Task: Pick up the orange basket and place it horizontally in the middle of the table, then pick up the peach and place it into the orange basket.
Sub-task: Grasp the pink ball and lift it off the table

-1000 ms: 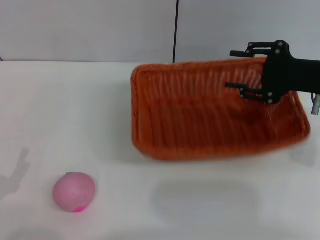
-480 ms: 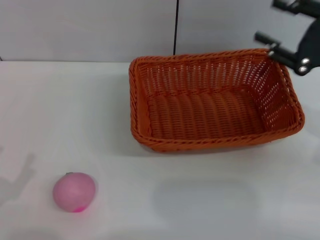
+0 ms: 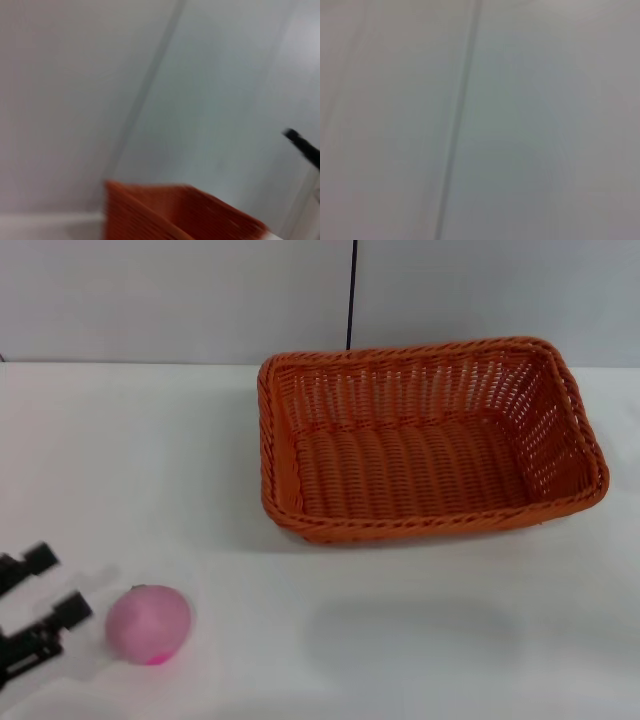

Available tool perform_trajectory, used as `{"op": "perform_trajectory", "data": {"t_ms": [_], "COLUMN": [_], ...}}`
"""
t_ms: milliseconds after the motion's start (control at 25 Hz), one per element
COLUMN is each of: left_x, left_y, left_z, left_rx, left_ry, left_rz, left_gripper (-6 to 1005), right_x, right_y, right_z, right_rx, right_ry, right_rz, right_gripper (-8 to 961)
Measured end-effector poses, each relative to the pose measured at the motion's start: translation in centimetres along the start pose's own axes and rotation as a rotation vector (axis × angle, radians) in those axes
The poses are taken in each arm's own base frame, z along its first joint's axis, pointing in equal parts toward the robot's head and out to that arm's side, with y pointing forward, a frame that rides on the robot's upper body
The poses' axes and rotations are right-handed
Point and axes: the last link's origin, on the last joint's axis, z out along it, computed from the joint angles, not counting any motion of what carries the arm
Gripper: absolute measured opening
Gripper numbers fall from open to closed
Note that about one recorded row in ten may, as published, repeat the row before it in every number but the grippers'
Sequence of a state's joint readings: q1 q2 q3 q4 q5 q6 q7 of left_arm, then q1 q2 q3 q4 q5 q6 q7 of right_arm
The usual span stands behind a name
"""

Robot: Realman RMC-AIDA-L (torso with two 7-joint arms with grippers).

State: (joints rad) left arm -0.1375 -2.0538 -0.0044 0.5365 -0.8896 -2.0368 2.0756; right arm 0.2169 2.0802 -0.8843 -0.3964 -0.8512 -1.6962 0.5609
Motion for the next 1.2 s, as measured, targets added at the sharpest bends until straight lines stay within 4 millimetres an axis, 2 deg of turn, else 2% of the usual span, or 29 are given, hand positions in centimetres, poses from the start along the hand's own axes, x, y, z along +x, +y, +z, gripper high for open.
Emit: {"op": "perform_trajectory", "data": {"t_ms": [120,200,360,760,1200], "left_x": [0.1,-0.4,-1.2,-3.8,-4.4], "left_y": [0.1,0.3,-0.1,-1.3,-1.4], "left_z": [0.7,2.0,2.8,4.0,4.1], "left_rx": [-0.070,-0.142,-0.124,-0.001,-0.014], "left_ry": [-0.058,-0.135,-0.164,-0.187,-0.244], "left_rz": [-0.020,-0.027,-0.004,0.118,0.118], "left_gripper": [829,829,829,810,740], "right_x": [0.2,0.2,0.4,0.7,0.9], "right_y": [0.0,0.0,0.1,0.3,0.2], "right_z": [-2.0,-2.8,-3.7,-4.2,-4.6], "right_rx": [0.097,0.140,0.179,0.199,0.224], "right_ry": [-0.015,-0.023,-0.018,-0.001,0.010], "right_rz": [0.035,0.050,0.069,0.087,0.091], "right_gripper": [561,561,560,560,559]}}
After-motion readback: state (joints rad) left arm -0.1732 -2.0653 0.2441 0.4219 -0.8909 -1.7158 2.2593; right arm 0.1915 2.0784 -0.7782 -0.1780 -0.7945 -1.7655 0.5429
